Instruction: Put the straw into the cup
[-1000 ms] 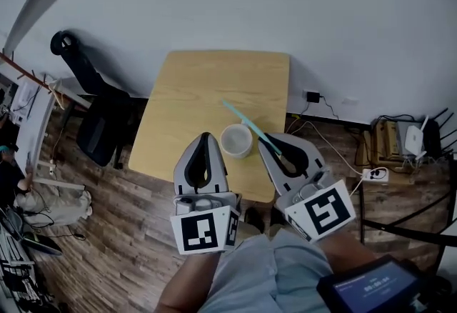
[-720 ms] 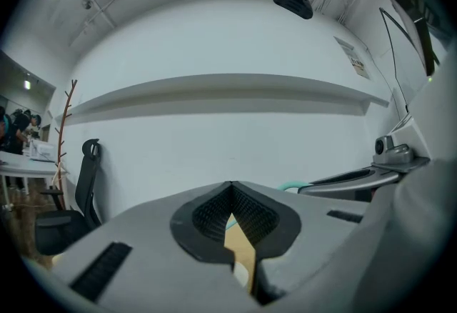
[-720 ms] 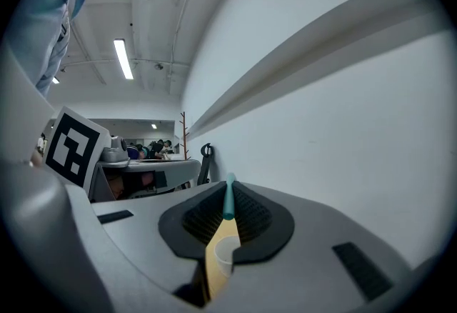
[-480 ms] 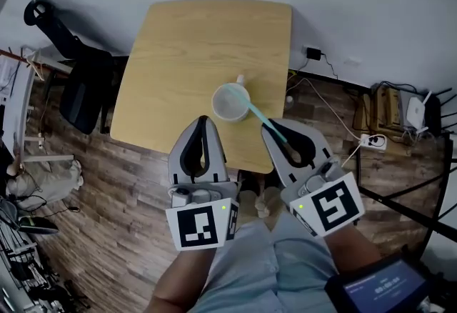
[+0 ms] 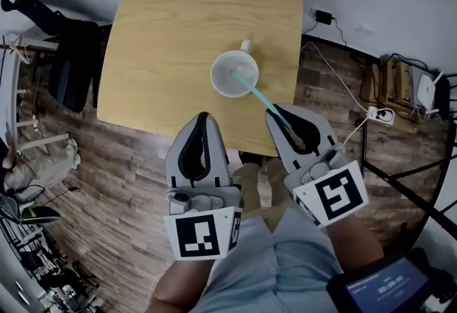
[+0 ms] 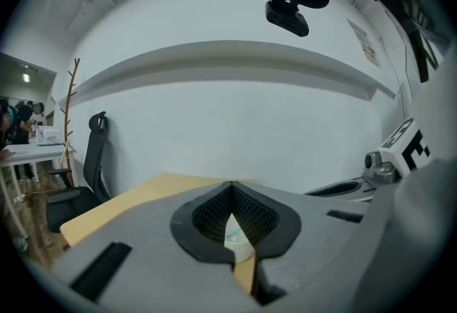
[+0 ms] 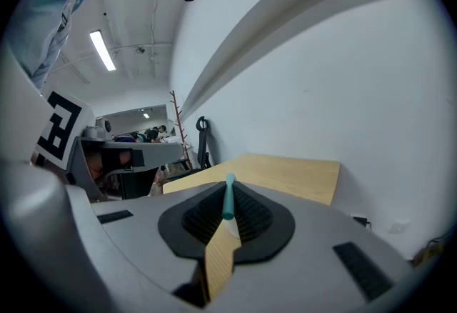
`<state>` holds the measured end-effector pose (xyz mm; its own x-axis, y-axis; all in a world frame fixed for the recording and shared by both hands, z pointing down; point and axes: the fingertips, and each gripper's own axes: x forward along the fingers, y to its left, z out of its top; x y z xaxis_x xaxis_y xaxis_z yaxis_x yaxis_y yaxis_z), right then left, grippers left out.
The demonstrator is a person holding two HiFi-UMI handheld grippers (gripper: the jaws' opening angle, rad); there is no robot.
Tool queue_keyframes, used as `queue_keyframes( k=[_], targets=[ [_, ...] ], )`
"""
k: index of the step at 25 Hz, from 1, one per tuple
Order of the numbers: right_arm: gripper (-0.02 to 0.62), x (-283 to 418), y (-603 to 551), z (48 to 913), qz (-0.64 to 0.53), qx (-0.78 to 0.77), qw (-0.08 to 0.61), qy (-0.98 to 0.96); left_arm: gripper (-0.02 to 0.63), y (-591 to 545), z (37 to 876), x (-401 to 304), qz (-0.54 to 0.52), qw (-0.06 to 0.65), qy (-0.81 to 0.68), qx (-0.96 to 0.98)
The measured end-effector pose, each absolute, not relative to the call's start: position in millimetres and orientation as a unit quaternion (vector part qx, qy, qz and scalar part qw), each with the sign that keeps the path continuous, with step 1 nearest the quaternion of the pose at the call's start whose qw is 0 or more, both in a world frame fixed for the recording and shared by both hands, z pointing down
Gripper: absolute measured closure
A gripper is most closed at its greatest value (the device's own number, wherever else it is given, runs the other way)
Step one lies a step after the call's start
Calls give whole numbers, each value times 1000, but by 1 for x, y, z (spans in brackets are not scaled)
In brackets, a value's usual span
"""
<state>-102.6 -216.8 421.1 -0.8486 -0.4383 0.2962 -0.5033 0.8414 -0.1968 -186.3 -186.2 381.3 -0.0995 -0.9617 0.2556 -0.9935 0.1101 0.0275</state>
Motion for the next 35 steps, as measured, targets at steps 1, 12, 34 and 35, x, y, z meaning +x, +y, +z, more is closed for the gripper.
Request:
queue_keyframes(
  k=[1, 12, 34, 35],
  targets=[
    [574, -104, -217, 427, 138, 247, 124, -951, 609, -186, 387, -186, 79, 111, -736, 663],
    [563, -114, -226, 464, 157, 251, 154, -943, 609, -195, 417, -191, 90, 141, -721, 673],
    [523, -110, -208, 377, 118, 245, 130, -953, 609, -201, 319, -180, 29, 64, -692, 719],
    [524, -110, -208, 370, 113, 246, 125, -955, 609, -202, 313, -179, 25, 60, -691, 720]
  ],
)
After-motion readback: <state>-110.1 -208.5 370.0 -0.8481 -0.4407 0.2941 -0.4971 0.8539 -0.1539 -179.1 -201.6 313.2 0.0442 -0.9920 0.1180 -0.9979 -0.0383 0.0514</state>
